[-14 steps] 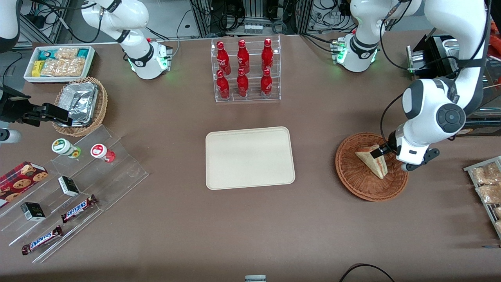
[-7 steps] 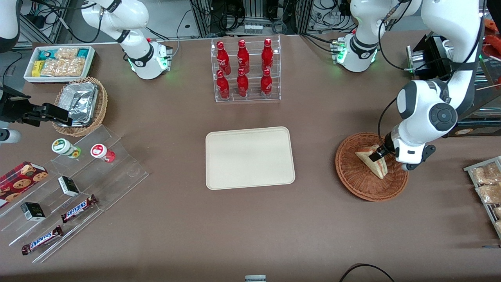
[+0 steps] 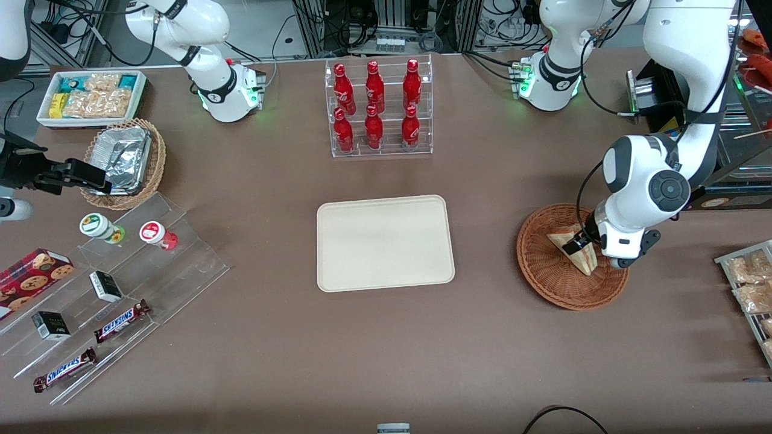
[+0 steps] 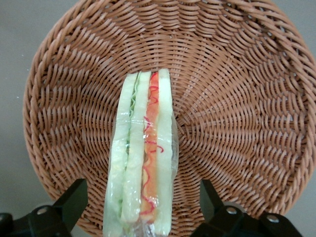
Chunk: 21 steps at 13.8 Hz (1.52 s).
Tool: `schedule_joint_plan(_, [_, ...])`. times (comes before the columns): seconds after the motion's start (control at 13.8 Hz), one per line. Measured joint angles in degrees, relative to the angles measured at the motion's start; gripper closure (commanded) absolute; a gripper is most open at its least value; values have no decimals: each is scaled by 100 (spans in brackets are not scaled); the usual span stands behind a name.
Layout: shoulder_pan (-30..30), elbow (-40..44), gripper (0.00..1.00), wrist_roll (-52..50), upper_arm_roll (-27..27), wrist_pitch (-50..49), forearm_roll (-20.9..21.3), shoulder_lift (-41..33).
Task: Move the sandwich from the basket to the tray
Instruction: 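Lower the left gripper and close it on the sandwich's wrapped end, then lift the sandwich out of the basket with the left gripper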
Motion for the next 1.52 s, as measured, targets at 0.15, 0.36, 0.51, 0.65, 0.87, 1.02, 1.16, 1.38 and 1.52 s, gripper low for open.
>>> schedule_joint_plan(0.15, [0, -1, 19, -8, -1, 34, 0, 70])
schedule_joint_plan(0.36, [0, -37, 92, -110, -1, 32, -1, 109])
schedule_joint_plan(0.51, [0, -62, 100, -161, -2, -46, -1, 108])
schedule_joint_plan(0.65, [-1, 33, 100, -147, -7, -286, 0, 98])
schedule_joint_plan(0.87, [-7, 534, 100, 152, -45, -984, 1, 87])
schedule_joint_plan(1.02, [-36, 850, 100, 396, -178, -1245, 0, 84])
schedule_joint_plan(1.16, [-136, 1005, 100, 494, -404, -1328, 0, 85])
schedule_joint_plan(1.38, [-407, 1280, 100, 499, -693, -1592, -1, 119])
schedule_joint_plan(1.52, [-711, 1568, 100, 495, -726, -1720, -3, 268])
